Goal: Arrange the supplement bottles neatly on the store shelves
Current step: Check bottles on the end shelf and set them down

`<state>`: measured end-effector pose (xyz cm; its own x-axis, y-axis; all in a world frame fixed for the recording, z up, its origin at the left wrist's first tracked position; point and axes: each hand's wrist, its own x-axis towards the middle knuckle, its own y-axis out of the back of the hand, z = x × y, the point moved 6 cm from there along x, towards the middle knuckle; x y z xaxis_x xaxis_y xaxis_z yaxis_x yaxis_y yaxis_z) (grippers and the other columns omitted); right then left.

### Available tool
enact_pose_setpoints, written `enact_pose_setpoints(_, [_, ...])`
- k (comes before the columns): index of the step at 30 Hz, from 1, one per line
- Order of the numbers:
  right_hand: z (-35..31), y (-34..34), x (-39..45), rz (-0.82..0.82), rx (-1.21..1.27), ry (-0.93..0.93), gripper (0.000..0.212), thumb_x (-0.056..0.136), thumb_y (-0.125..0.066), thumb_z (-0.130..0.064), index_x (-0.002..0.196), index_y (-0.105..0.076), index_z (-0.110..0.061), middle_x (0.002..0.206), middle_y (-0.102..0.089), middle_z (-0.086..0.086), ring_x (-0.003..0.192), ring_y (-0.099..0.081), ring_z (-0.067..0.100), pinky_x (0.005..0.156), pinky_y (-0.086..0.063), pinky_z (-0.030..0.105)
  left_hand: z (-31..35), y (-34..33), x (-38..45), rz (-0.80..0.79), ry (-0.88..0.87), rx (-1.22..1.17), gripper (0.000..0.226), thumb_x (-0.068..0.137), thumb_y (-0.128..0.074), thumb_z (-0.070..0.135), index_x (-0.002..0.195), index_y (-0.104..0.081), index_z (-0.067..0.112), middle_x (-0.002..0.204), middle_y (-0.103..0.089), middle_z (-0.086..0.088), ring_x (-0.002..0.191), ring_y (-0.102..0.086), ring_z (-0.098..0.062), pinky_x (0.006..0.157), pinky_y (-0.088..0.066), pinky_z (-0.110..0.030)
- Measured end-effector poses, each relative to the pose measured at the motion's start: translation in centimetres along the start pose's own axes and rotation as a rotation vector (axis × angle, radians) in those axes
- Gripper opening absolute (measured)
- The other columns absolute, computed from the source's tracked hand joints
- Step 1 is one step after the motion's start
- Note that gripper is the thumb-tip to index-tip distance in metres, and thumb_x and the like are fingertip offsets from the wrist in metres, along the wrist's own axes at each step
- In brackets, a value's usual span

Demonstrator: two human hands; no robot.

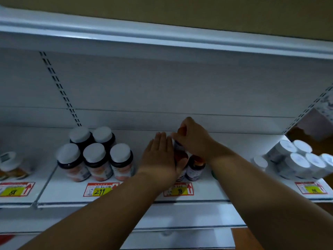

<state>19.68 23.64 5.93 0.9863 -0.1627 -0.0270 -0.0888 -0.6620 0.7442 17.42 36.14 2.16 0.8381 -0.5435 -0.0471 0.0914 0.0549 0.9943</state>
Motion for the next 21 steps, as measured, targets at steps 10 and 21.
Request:
enact_pose_setpoints(10, [0.9, -1.7, 0.9, -0.349, -0.194, -0.02, 0.019, 0.094, -0.049, -0.045, 0.104, -0.054, -0.03, 0.103, -0.058, -0.007, 0.091, -0.057, 0.014, 0.074, -0.045, 0.032, -0.3, -0.3, 0.0, 0.043, -0.01, -0.034, 0.082, 0.092, -0.008, 0.063, 0.152, 0.0, 0.008, 0.161, 0.005, -0.011, 0.147, 0.012, -0.024, 0.119, 0.003, -0.036])
enact_pose_setpoints(21, [0.6, -1.4, 1.7, -0.435, -0.248, 0.106, 0.016, 0.091, -0.06, -0.034, 0.079, -0.05, -0.04, 0.09, -0.054, -0.012, 0.088, -0.055, 0.014, 0.073, -0.041, 0.028, -0.2, -0.2, 0.0, 0.01, 0.013, -0.014, 0.08, 0.095, -0.016, 0.063, 0.152, 0.003, 0.01, 0.161, 0.009, -0.01, 0.147, 0.013, -0.022, 0.12, 0.002, -0.037])
